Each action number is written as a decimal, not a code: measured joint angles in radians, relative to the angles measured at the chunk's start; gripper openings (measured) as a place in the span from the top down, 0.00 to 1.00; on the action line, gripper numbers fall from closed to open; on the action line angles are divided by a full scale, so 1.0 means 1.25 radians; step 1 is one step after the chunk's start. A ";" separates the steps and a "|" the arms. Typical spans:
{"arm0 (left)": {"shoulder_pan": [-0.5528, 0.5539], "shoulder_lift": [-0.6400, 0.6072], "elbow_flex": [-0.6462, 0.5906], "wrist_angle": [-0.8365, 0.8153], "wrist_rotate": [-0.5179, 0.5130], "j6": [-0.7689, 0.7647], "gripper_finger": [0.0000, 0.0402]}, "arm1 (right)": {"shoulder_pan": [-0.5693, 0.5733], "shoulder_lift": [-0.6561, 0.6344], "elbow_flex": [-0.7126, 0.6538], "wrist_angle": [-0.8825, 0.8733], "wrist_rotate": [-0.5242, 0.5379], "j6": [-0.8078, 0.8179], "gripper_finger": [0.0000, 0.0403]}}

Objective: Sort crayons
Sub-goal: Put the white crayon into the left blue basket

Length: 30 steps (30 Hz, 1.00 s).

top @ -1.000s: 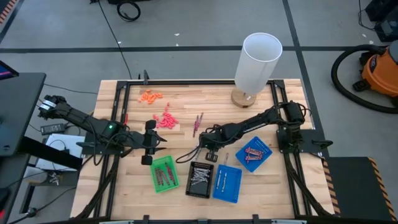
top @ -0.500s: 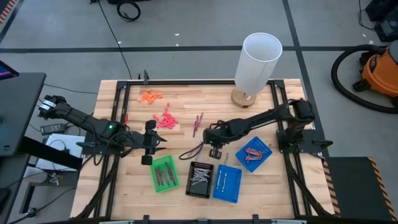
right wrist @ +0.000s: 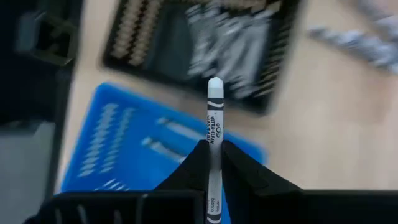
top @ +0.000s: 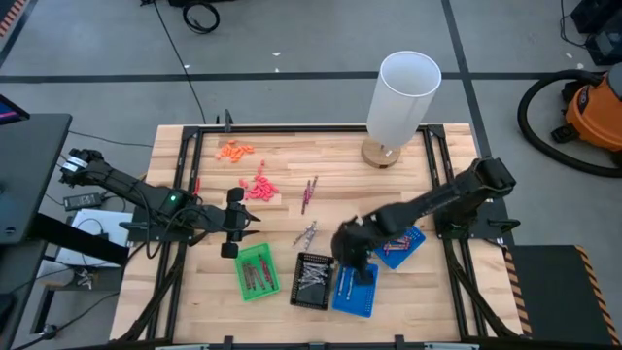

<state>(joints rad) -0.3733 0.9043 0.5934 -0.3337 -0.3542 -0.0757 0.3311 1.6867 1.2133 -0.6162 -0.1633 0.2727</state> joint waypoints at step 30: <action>0.000 0.000 0.000 0.001 0.000 0.002 0.63 | 0.074 0.033 0.009 -0.114 0.258 -0.324 0.71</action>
<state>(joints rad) -0.3733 0.9043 0.5934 -0.3328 -0.3538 -0.0738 0.4238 1.7275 1.2243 -0.7592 0.1596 -0.1327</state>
